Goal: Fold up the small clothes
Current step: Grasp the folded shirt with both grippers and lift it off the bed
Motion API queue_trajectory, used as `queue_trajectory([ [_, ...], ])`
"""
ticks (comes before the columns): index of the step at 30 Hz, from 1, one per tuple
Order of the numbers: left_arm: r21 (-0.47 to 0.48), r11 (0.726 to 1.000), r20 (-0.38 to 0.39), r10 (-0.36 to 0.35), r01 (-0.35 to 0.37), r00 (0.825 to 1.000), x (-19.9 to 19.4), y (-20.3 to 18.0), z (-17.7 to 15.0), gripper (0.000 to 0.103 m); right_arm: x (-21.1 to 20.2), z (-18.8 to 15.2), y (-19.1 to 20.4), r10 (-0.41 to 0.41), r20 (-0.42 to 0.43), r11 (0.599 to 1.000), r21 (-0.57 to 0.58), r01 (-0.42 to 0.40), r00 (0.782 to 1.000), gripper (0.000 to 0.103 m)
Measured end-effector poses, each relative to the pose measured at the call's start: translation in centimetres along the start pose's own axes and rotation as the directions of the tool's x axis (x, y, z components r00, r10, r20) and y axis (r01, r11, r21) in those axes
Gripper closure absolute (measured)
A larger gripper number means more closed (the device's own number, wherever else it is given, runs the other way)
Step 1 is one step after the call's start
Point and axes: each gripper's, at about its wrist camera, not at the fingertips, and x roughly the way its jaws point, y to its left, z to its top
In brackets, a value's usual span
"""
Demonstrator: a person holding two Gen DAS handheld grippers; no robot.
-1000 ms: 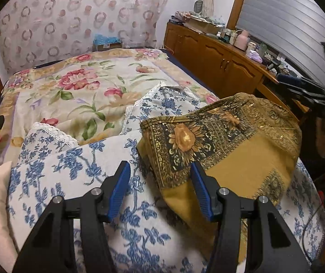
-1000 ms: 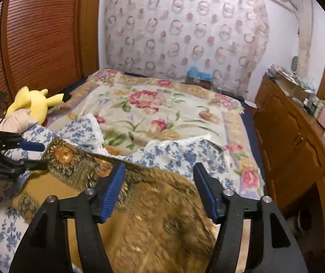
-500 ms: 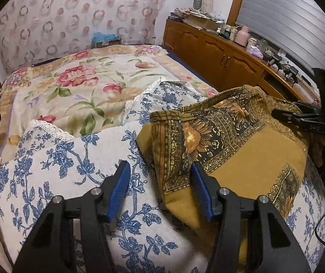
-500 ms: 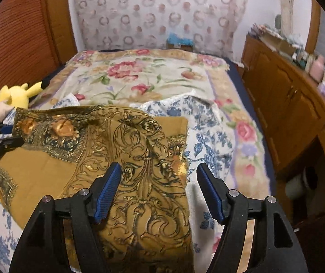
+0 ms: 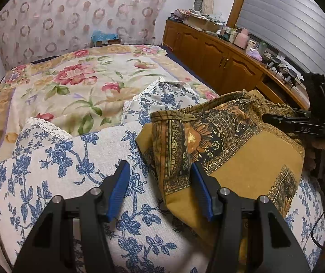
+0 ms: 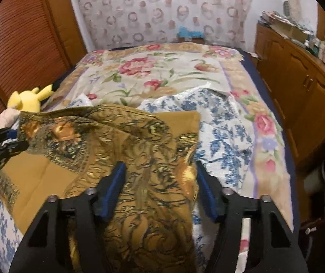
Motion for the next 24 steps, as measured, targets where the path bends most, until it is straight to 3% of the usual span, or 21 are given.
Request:
queue_trajectory([
  [6,0.021,1.0,-0.016,0.02,-0.02,1.0,0.3,-0.2,0.2,0.048,-0.2,0.0,0.6,0.054,-0.003,0.998,-0.022,-0.054,0.999,0.075],
  [9,0.009,1.0,-0.031,0.005,-0.005,1.0,0.8,0.1,0.8,0.05,-0.4,0.1,1.0,0.054,-0.006,0.998,-0.039,-0.054,0.999,0.082],
  [10,-0.005,1.0,-0.032,-0.003,0.002,0.999,0.9,0.4,1.1,0.056,-0.4,0.1,1.0,0.053,-0.004,0.998,-0.043,-0.053,0.999,0.083],
  [17,-0.046,0.997,-0.051,-0.059,0.056,0.997,1.9,0.6,2.3,0.076,-1.2,-0.2,1.1,0.049,0.029,0.998,-0.038,-0.048,0.998,0.085],
  [19,-0.05,0.995,-0.051,-0.088,0.085,0.995,1.8,0.5,2.3,0.092,-1.6,-0.2,1.2,0.047,0.049,0.998,-0.037,-0.045,0.998,0.087],
  [24,-0.019,0.998,0.029,-0.067,0.067,0.997,-0.7,-1.1,2.0,0.097,-3.4,0.0,1.9,0.045,0.108,0.998,-0.047,-0.04,0.993,0.088],
])
